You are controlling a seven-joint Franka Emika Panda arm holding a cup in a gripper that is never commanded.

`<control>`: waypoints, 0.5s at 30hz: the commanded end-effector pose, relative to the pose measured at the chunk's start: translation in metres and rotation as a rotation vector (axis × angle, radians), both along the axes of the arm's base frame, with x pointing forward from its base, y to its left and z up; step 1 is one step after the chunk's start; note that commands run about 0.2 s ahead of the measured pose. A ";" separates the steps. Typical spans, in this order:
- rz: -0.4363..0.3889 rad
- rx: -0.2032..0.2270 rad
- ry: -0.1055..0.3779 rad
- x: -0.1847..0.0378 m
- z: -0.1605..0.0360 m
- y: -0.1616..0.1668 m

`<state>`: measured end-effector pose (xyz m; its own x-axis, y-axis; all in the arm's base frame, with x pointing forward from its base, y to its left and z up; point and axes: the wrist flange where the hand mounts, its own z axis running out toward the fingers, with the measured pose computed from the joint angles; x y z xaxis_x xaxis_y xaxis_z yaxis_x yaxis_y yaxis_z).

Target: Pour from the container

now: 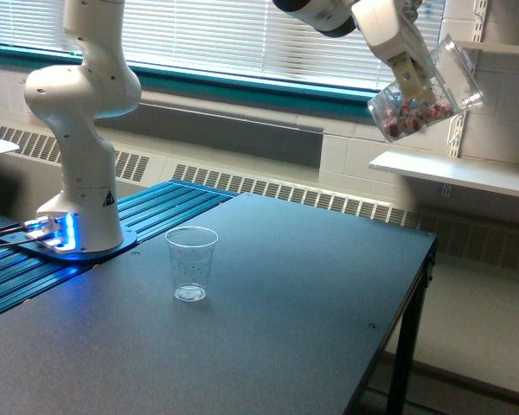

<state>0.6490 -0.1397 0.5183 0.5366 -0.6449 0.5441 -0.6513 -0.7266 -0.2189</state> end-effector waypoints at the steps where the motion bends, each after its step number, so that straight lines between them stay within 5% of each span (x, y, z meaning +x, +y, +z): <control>1: -0.033 0.025 -0.004 -0.030 0.012 0.004; 9: 0.002 0.084 0.088 -0.072 -0.005 0.026; 15: -0.038 0.118 0.142 -0.099 -0.038 0.021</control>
<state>0.5674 -0.1199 0.5086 0.5601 -0.7062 0.4331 -0.6890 -0.6874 -0.2298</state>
